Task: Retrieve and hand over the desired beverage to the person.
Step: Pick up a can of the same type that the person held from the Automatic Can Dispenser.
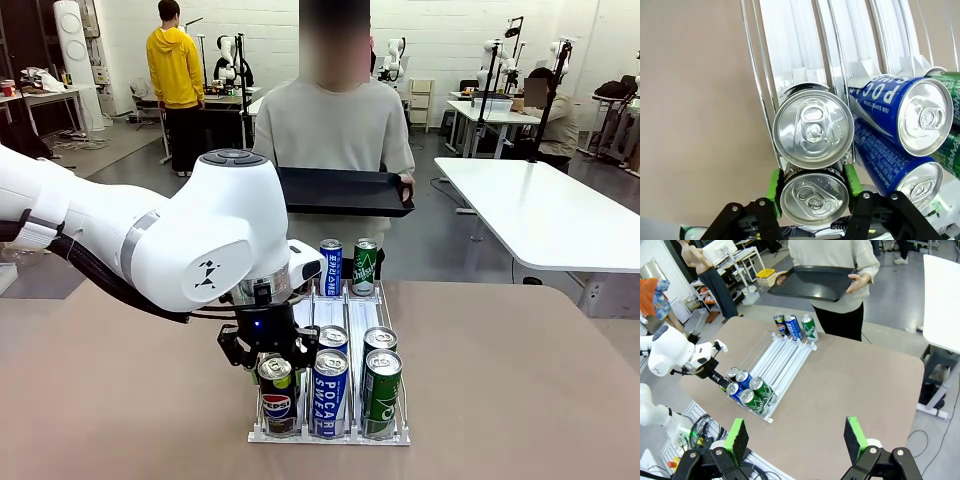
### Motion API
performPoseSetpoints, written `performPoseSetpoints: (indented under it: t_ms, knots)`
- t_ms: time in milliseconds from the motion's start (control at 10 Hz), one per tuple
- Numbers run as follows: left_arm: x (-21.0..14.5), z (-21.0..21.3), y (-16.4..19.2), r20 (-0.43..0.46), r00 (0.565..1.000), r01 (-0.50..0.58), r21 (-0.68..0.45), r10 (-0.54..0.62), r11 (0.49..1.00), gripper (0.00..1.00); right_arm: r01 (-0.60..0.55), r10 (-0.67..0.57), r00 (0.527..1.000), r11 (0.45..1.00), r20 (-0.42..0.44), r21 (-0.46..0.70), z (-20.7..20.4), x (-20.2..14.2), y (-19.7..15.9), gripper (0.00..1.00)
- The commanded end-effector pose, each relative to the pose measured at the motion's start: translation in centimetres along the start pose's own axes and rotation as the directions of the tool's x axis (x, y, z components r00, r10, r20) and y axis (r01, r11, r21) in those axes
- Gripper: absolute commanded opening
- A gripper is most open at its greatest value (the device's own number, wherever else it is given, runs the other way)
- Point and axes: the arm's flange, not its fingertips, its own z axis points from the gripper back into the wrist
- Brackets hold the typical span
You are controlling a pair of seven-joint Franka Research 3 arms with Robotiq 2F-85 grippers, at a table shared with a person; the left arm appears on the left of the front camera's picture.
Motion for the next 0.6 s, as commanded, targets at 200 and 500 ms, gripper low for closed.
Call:
performPoseSetpoints:
  t_ms: [200,500]
  knots:
    - [-1.2,4.5,-0.4,0.063,0.996,0.06,0.031,-0.062,0.998,0.0,-0.002,0.002,1.0,1.0,0.001,0.014,-0.2,0.0,0.1,1.0]
    - [-0.1,13.9,-0.8,0.029,0.997,0.065,0.001,-0.065,0.998,0.0,-0.002,0.002,1.0,1.0,0.001,0.014,-0.2,0.0,0.1,1.0]
